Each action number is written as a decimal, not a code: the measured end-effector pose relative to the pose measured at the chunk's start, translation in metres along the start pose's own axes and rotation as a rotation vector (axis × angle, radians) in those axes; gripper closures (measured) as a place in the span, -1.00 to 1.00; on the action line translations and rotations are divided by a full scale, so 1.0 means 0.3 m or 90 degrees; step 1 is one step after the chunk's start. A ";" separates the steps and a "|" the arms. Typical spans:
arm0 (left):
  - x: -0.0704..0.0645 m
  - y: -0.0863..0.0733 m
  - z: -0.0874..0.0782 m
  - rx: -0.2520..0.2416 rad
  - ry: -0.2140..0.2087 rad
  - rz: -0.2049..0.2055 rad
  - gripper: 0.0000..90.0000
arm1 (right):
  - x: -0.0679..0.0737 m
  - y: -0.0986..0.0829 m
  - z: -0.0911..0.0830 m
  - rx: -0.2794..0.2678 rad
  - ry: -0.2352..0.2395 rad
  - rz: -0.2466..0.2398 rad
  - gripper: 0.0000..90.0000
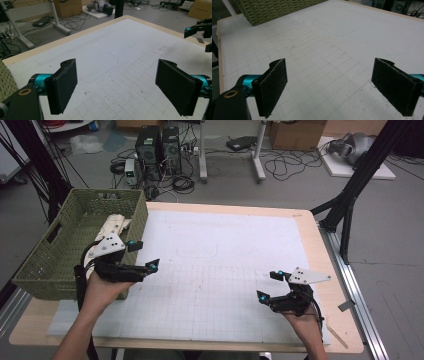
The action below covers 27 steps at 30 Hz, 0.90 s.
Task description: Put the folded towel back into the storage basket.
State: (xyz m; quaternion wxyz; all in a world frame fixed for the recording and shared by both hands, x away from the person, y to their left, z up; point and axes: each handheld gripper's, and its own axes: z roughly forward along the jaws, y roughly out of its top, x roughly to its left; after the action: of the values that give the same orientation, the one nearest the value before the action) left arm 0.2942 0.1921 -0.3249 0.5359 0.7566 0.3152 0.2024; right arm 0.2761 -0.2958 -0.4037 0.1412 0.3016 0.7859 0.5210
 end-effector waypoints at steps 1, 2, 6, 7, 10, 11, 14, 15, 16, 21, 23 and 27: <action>-0.005 -0.003 0.005 0.000 -0.003 -0.001 -0.60 | 0.001 0.000 0.000 -0.001 0.001 0.001 -0.72; -0.008 -0.005 0.009 0.000 -0.006 -0.001 -0.60 | 0.001 0.000 0.000 0.000 0.001 0.000 -0.72; -0.024 -0.015 0.023 0.002 -0.011 0.002 -0.60 | 0.002 0.000 0.000 0.002 0.000 -0.003 -0.72; -0.029 -0.017 0.027 0.004 -0.013 0.002 -0.61 | 0.003 0.000 0.000 0.002 0.001 -0.001 -0.72; -0.040 -0.023 0.036 0.005 -0.014 0.004 -0.61 | 0.002 0.001 0.000 0.002 0.001 -0.002 -0.72; -0.043 -0.025 0.039 0.004 -0.015 0.004 -0.61 | 0.002 0.001 0.001 0.002 0.000 -0.003 -0.72; -0.053 -0.034 0.047 0.003 -0.019 0.001 -0.62 | 0.002 0.001 0.002 0.000 0.001 -0.006 -0.72; -0.056 -0.037 0.050 0.004 -0.020 0.003 -0.62 | 0.002 0.001 0.002 0.000 0.001 -0.006 -0.72; -0.060 -0.041 0.053 0.005 -0.021 0.003 -0.62 | 0.002 0.001 0.002 0.000 0.001 -0.005 -0.72; -0.078 -0.061 0.069 0.011 -0.029 0.004 -0.62 | 0.004 0.001 0.003 0.000 0.001 -0.006 -0.72; -0.085 -0.069 0.074 0.008 -0.033 0.002 -0.62 | 0.005 0.002 0.002 0.001 0.000 -0.007 -0.72; -0.098 -0.082 0.082 0.003 -0.037 0.002 -0.62 | 0.006 0.002 0.003 0.000 0.001 -0.006 -0.72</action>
State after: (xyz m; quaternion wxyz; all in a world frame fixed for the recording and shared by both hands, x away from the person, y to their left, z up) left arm 0.2823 0.1605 -0.3556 0.5429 0.7637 0.2990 0.1805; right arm 0.2754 -0.2937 -0.4034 0.1431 0.2973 0.7877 0.5203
